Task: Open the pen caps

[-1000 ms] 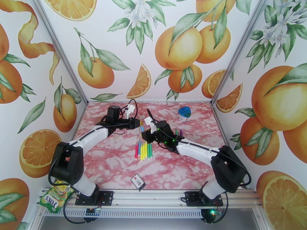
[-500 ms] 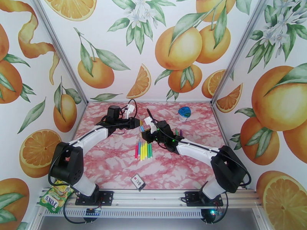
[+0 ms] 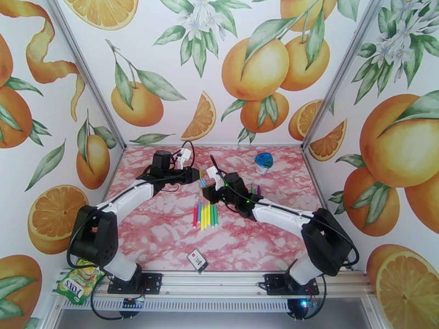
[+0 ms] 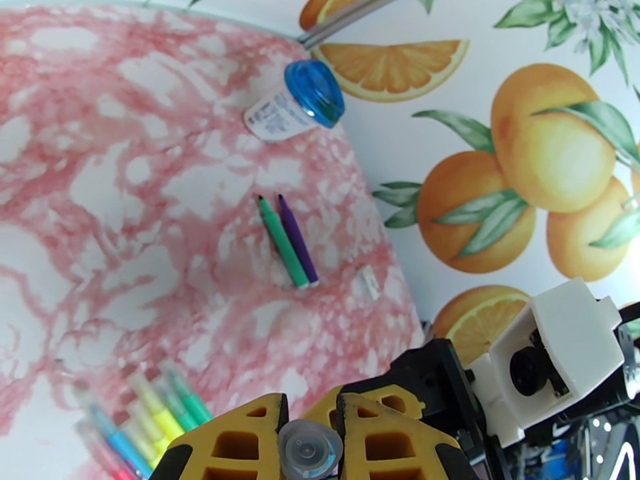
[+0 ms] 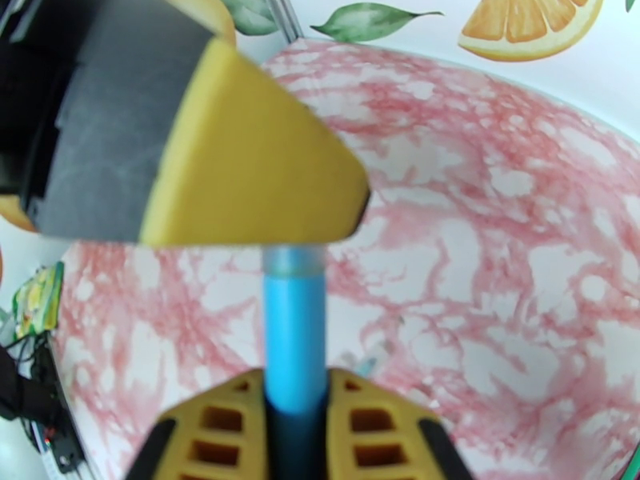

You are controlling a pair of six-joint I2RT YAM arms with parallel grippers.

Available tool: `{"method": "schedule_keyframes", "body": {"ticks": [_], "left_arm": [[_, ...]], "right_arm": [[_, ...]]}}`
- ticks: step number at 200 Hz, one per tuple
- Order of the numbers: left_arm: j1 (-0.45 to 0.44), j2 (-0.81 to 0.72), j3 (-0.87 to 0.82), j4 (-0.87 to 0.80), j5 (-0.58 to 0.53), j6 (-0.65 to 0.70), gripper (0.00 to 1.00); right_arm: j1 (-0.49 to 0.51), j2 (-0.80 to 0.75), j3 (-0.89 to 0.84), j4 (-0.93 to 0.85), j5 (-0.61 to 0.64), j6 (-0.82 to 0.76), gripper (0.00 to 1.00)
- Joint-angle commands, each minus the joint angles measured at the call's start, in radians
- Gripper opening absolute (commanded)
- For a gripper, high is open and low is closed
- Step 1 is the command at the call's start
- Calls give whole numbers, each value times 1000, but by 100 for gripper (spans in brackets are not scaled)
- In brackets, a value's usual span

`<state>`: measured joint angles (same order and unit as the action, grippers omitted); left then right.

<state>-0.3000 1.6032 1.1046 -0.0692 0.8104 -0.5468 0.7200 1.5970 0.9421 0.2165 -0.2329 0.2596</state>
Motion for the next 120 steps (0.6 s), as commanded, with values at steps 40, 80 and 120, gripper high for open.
{"method": "schedule_keyframes", "body": {"ticks": [40,80,120], "left_arm": [[93,-55,38,60,-317,28,0],[94,-69,55,37,-340,20,0],[94,-74,66,16,-367,11,0]], "right_arm": [[17,-14,-54,-139,-13,-24,0],[17,-19,-64,-137,-5,-29,0],[17,-25,-75,-130,-3,-31,0]]}}
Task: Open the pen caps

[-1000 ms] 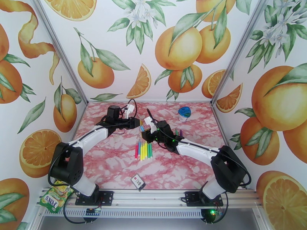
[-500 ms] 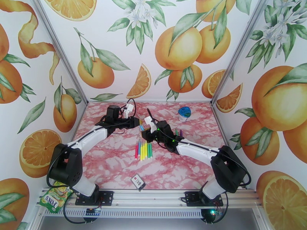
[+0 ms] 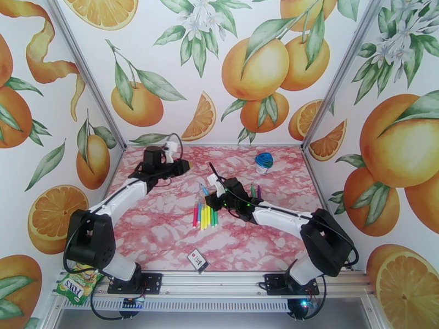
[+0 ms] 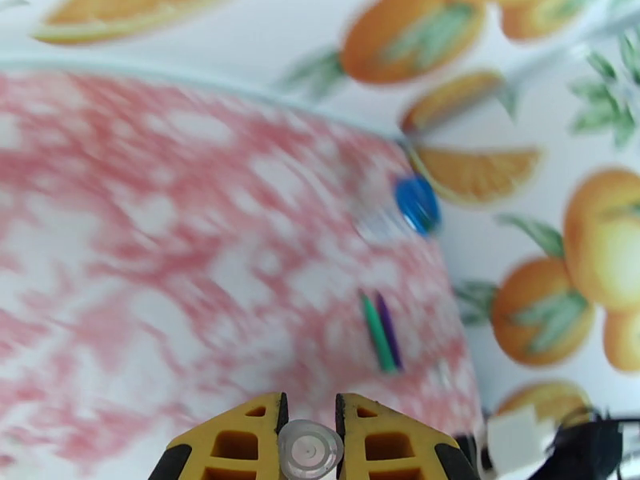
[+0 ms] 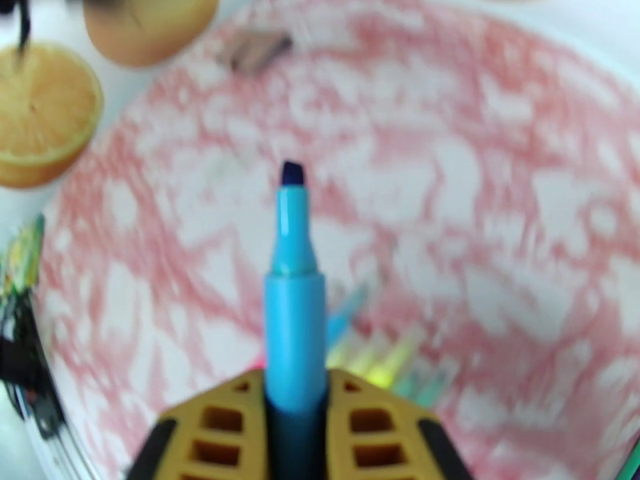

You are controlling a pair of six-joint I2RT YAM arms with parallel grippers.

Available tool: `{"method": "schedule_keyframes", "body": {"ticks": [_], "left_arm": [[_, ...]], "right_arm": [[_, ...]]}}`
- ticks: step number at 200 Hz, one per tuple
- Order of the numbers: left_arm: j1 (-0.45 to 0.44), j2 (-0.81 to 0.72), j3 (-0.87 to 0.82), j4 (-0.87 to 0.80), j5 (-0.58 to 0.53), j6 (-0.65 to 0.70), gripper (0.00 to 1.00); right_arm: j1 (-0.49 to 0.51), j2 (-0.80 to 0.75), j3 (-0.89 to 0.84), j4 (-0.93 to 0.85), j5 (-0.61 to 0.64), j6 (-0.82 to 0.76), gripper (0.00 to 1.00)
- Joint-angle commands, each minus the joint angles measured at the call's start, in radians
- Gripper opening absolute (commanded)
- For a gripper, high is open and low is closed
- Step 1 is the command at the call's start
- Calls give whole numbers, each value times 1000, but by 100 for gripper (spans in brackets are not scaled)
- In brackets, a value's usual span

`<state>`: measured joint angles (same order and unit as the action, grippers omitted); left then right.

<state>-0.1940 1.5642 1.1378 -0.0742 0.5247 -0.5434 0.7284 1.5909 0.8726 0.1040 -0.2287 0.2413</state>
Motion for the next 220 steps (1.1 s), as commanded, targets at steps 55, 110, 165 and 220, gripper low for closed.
{"method": "schedule_keyframes", "body": {"ticks": [55,110,165,220], "left_arm": [[-13,-17,56,-49,-44,49,0],[-12,17,97,-167,5,130,0],[-16,49,136,-280,18,205,0],[-21,70,182,-400,38,300,0]], "right_arm": [[9,-47,-13,1,63,-7,0],[9,-88,-38,41,121,4,0],[8,-113,-58,77,164,17,0],[5,-134,-69,101,202,18,2]]}}
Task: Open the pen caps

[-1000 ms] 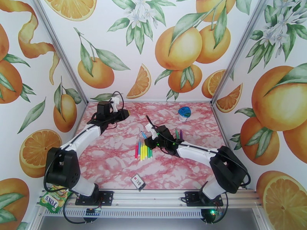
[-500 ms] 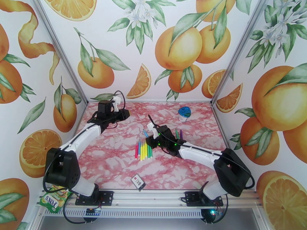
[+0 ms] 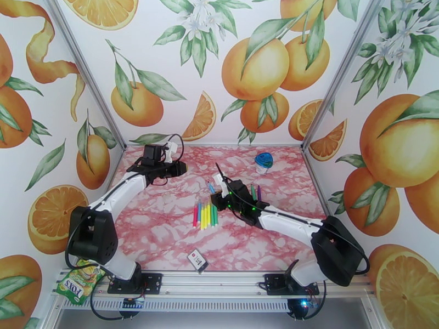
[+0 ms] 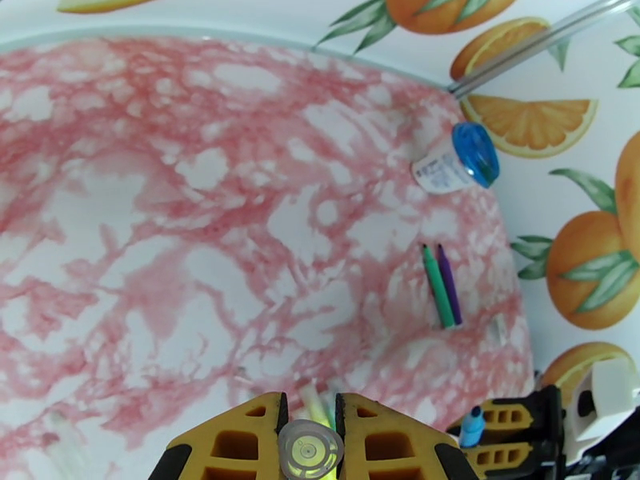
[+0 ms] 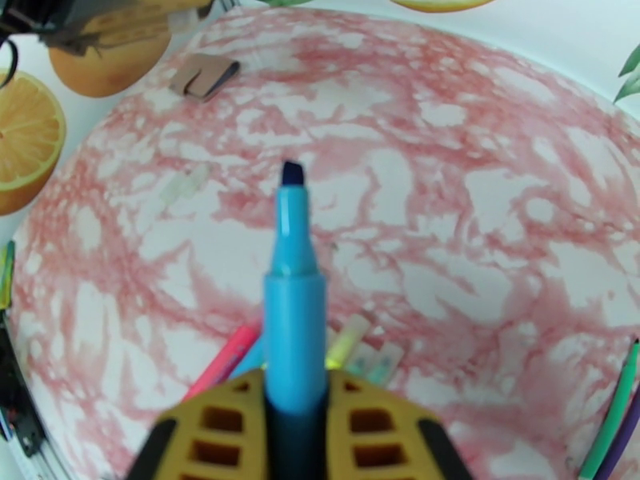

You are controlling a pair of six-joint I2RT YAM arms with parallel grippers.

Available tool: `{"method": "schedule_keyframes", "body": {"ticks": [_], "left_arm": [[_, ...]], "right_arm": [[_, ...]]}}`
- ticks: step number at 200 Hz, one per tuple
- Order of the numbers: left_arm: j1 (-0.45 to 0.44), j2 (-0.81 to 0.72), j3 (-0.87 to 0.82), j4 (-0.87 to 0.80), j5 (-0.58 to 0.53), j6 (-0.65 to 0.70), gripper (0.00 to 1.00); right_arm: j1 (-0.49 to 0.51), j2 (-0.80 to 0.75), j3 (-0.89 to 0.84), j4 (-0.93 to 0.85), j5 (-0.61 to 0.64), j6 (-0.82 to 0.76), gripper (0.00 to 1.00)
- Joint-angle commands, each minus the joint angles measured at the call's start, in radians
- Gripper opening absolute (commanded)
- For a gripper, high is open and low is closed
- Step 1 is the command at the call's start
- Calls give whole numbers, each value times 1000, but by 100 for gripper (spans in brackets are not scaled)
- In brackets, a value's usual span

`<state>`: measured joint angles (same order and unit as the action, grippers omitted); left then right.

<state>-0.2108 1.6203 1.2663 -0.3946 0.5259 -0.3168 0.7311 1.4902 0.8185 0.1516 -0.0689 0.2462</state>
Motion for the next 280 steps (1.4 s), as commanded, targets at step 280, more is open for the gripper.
{"method": "schedule_keyframes", "body": {"ticks": [280], "left_arm": [[55,13,68,-315,-418,170,0]], "right_arm": [[-238,-194,-94,-91,307,8,2]]}}
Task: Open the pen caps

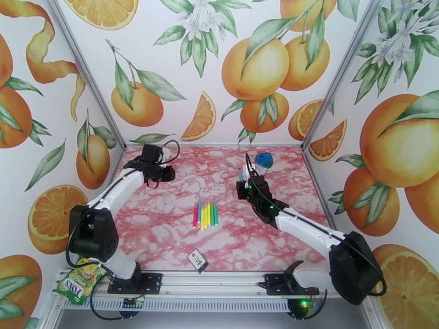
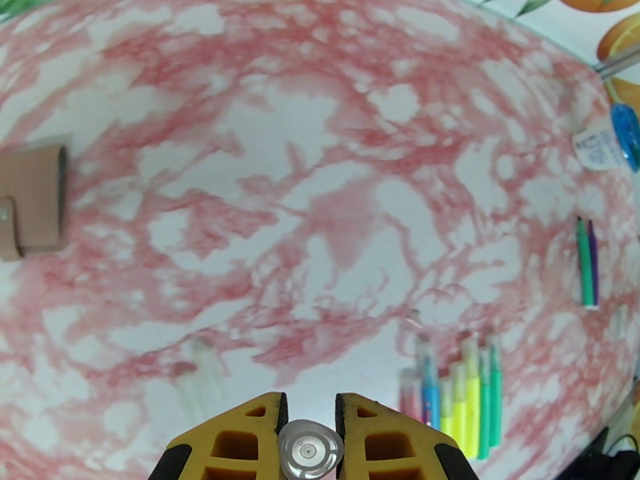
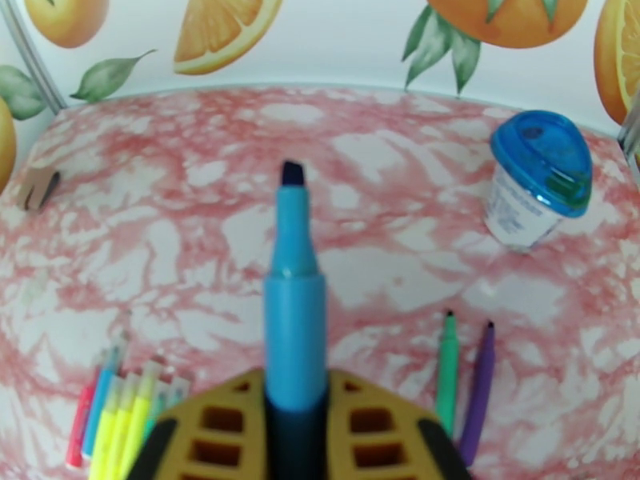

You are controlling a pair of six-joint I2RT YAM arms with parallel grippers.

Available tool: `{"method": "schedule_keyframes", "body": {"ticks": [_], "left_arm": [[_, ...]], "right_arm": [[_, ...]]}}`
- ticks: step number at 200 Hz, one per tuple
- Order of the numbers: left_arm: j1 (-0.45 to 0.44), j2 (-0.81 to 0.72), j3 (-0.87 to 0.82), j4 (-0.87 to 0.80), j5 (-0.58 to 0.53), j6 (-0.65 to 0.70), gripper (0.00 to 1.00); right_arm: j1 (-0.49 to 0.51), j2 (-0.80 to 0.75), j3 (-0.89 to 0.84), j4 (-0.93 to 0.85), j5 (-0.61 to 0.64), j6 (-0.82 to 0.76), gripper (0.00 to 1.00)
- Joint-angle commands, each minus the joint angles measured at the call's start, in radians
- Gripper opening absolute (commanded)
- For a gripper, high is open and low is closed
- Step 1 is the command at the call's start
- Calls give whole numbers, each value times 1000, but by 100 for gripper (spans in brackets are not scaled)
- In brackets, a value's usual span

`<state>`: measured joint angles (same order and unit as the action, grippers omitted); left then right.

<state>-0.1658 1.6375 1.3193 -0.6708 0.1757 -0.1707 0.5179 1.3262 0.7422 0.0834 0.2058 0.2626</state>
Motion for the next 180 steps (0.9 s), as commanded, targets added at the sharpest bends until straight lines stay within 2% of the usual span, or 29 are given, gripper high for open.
{"method": "schedule_keyframes", "body": {"ticks": [1,98,180], "left_arm": [[11,-3,15,-39,-71,24,0],[32,31,-14,-77,-211,53,0],[55,74,-41,-84,-252,62,0]], "right_arm": [[-25,-30,-18,-23,33,-8,2],[-122,-13,-12,-84,51,-10,2],[-181,30,8,-141,81,-11,3]]}}
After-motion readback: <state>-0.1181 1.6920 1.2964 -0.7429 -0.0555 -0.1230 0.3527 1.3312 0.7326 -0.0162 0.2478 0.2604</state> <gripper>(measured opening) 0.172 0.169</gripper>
